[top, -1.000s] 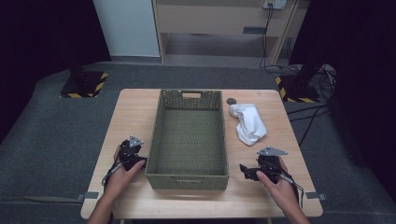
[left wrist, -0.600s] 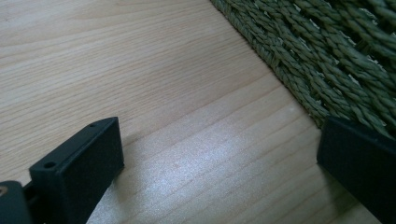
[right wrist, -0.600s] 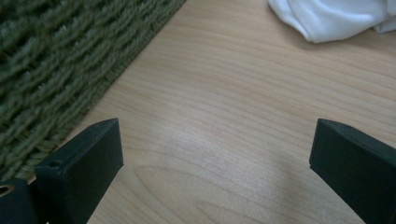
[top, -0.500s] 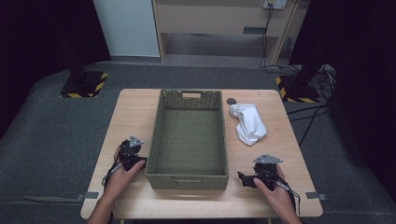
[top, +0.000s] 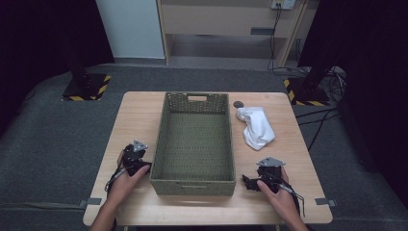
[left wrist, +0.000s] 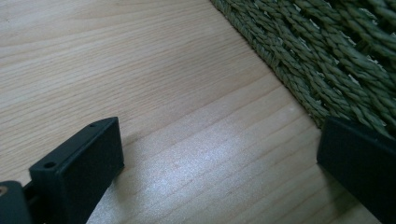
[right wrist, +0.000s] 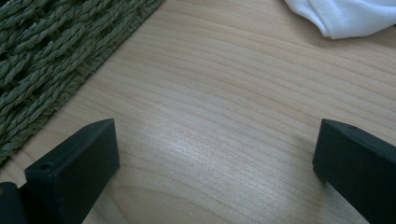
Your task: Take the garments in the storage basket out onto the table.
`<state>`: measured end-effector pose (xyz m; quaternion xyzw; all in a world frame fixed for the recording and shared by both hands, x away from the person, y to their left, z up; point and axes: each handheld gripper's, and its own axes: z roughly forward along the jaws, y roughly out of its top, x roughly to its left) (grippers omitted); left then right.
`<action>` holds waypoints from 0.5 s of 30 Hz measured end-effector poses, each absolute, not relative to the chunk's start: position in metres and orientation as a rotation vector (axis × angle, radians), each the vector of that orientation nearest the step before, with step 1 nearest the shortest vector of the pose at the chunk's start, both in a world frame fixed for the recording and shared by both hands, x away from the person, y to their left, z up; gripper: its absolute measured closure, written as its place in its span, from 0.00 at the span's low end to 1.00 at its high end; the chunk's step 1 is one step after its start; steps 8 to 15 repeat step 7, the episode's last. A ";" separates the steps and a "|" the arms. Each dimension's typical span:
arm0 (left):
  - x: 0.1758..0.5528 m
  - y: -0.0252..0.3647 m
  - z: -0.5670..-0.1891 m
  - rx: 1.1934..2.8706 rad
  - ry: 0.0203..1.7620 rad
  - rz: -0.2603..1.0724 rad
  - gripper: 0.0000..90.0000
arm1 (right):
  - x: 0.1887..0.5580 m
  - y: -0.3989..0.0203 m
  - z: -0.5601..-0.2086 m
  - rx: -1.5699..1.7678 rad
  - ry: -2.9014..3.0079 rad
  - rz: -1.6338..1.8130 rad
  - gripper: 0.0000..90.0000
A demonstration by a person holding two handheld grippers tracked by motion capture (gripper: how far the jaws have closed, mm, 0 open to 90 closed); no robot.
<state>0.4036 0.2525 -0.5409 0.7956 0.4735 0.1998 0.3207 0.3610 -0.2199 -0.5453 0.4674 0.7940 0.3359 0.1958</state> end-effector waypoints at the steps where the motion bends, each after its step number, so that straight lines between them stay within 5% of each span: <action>1: 0.404 0.253 -0.541 2.091 1.244 0.525 0.00 | 0.361 -0.220 -0.545 1.310 2.224 0.941 0.00; 15: 0.404 0.252 -0.541 2.090 1.244 0.525 0.00 | 0.360 -0.219 -0.545 1.321 2.216 0.937 0.00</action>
